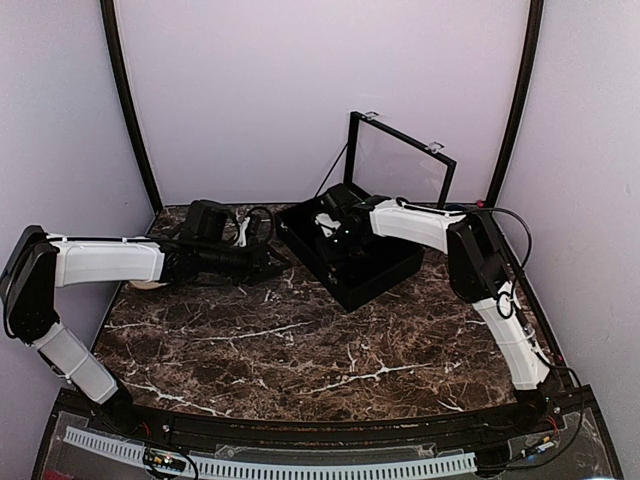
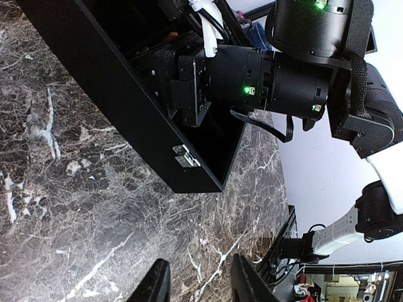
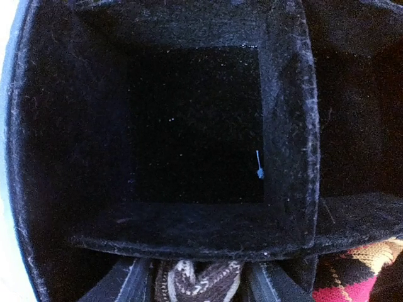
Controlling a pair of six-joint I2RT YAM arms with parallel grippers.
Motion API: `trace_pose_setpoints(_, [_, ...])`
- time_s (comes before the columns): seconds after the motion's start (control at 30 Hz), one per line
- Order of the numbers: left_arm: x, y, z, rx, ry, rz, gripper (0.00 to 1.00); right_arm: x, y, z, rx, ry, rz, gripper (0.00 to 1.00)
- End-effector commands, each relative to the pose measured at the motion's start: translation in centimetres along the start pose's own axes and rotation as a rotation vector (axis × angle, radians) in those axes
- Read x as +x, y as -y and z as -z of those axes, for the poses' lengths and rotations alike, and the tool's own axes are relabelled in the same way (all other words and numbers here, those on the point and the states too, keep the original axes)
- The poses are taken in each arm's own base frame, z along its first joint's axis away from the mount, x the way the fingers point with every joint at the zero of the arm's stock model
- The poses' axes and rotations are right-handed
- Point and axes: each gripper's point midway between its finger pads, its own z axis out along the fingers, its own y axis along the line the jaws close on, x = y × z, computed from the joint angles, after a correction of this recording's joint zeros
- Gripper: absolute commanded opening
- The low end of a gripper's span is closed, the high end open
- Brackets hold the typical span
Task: Roll the socks
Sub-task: Place the sock in the storage box.
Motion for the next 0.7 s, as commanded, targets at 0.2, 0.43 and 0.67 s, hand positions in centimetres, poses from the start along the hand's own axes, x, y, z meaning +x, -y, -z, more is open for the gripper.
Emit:
trace_pose_setpoints(0.2, [-1.0, 1.3, 0.2, 0.033, 0.019, -0.030, 0.36, -4.5, 0.9, 4.9, 0.056, 0.153, 0.004, 0.46])
trace_pose_setpoints(0.43, [-1.1, 1.4, 0.2, 0.038, 0.021, -0.032, 0.36, -5.5, 0.6, 6.9, 0.046, 0.194, -0.004, 0.47])
trace_pose_setpoints(0.67, [-1.0, 1.2, 0.1, 0.034, 0.018, -0.037, 0.36, -5.3, 0.6, 7.7, 0.044, 0.195, -0.008, 0.50])
